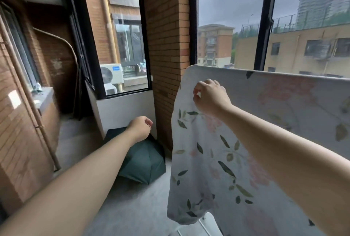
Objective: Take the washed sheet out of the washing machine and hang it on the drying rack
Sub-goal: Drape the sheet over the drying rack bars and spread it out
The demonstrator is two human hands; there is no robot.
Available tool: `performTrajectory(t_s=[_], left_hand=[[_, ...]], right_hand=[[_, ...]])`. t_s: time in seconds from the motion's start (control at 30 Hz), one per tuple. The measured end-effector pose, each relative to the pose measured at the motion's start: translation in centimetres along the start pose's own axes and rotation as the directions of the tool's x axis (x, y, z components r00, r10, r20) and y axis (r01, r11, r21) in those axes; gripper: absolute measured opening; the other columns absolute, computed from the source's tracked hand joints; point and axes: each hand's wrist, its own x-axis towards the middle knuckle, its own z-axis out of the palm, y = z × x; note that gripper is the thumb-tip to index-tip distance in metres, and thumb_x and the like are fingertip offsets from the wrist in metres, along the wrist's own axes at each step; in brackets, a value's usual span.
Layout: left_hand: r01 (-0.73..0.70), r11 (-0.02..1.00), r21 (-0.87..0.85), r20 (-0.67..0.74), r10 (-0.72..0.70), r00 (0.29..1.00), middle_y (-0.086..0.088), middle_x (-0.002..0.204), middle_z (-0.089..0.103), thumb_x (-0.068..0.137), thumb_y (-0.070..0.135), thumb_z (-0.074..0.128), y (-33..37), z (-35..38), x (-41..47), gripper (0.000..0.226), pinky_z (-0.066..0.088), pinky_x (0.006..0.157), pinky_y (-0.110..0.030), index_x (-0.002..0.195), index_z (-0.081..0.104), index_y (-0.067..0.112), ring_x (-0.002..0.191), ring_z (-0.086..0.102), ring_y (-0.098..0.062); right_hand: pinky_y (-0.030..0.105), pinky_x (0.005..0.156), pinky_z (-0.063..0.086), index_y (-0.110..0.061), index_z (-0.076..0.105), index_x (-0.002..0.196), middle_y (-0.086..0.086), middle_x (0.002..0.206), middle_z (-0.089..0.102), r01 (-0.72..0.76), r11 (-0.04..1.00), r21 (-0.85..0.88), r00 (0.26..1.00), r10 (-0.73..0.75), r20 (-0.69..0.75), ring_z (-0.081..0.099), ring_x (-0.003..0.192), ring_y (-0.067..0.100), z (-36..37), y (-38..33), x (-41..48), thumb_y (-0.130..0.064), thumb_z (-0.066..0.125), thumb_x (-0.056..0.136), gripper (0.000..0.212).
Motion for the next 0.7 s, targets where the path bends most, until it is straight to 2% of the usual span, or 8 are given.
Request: performTrajectory(t_s=[0.17, 0.27, 0.33, 0.4, 0.5, 0.6, 0.7], left_hand=[[-0.02, 0.997, -0.068, 0.109, 0.027, 0.994, -0.008, 0.11, 0.066, 0.093, 0.006, 0.046, -5.7, 0.2, 10.4, 0.022, 0.055, 0.089, -0.038, 0.097, 0.062, 0.02, 0.103, 0.063, -0.029], [-0.005, 0.997, -0.074, 0.199, 0.02, 0.98, -0.009, 0.112, 0.067, 0.093, 0.004, 0.05, -8.5, 0.4, 17.5, 0.024, 0.055, 0.093, -0.044, 0.087, 0.061, 0.025, 0.105, 0.064, -0.03], [-0.009, 0.996, -0.087, 0.242, 0.029, 0.97, -0.009, 0.113, 0.066, 0.095, 0.003, 0.049, -9.1, 1.0, 21.6, 0.022, 0.056, 0.092, -0.041, 0.095, 0.062, 0.02, 0.107, 0.064, -0.03], [0.005, 0.995, -0.101, 0.282, 0.024, 0.959, -0.011, 0.114, 0.067, 0.095, 0.001, 0.048, -9.1, 2.0, 24.6, 0.025, 0.056, 0.089, -0.037, 0.109, 0.064, 0.014, 0.109, 0.064, -0.031], [-0.02, 0.994, -0.111, 0.362, 0.06, 0.93, -0.017, 0.114, 0.069, 0.091, -0.002, 0.052, -9.7, 5.2, 29.9, 0.026, 0.056, 0.092, -0.04, 0.11, 0.068, 0.005, 0.107, 0.066, -0.033], [-0.084, 0.996, -0.018, 0.414, 0.084, 0.906, -0.009, 0.115, 0.067, 0.094, 0.006, 0.054, -10.1, 9.4, 33.4, 0.025, 0.056, 0.092, -0.035, 0.116, 0.066, 0.01, 0.106, 0.064, -0.026], [-0.187, 0.98, 0.074, 0.472, 0.131, 0.872, -0.005, 0.111, 0.067, 0.089, 0.013, 0.062, -10.2, 13.0, 36.0, 0.021, 0.057, 0.089, -0.035, 0.109, 0.066, 0.014, 0.101, 0.063, -0.023]], right_hand=[[0.039, 0.092, 0.04, -0.023, 0.068, 0.11, 0.006, 0.119, 0.058, -0.079, 0.996, -0.046, 0.996, 0.077, -0.046, 0.049, 0.114, 0.028, 6.6, -2.2, 6.6, -0.024, 0.049, 0.095, 0.024], [0.039, 0.09, 0.041, -0.023, 0.069, 0.107, 0.005, 0.115, 0.058, -0.142, 0.985, -0.097, 0.989, 0.137, -0.055, 0.049, 0.111, 0.028, 10.1, -3.3, 11.6, -0.024, 0.048, 0.094, 0.025], [0.04, 0.09, 0.042, -0.022, 0.069, 0.106, 0.006, 0.111, 0.058, -0.162, 0.972, -0.171, 0.986, 0.151, -0.072, 0.05, 0.11, 0.029, 11.6, -3.3, 14.3, -0.025, 0.048, 0.094, 0.025], [0.04, 0.09, 0.042, -0.02, 0.07, 0.106, 0.008, 0.111, 0.058, -0.148, 0.955, -0.256, 0.988, 0.133, -0.078, 0.05, 0.11, 0.031, 12.7, -3.0, 16.1, -0.025, 0.049, 0.093, 0.026], [0.041, 0.095, 0.041, -0.017, 0.072, 0.11, 0.01, 0.118, 0.059, -0.099, 0.899, -0.426, 0.995, 0.088, -0.045, 0.049, 0.116, 0.032, 15.0, -2.0, 19.3, -0.023, 0.05, 0.093, 0.028], [0.042, 0.1, 0.036, -0.014, 0.071, 0.108, 0.01, 0.118, 0.061, -0.041, 0.82, -0.571, 0.999, 0.025, -0.036, 0.047, 0.121, 0.032, 17.2, -0.3, 22.5, -0.023, 0.053, 0.091, 0.027], [0.043, 0.104, 0.031, -0.013, 0.072, 0.106, 0.008, 0.116, 0.063, 0.027, 0.752, -0.659, 0.999, -0.037, -0.002, 0.045, 0.125, 0.03, 19.2, 1.0, 25.7, -0.024, 0.059, 0.087, 0.025]])
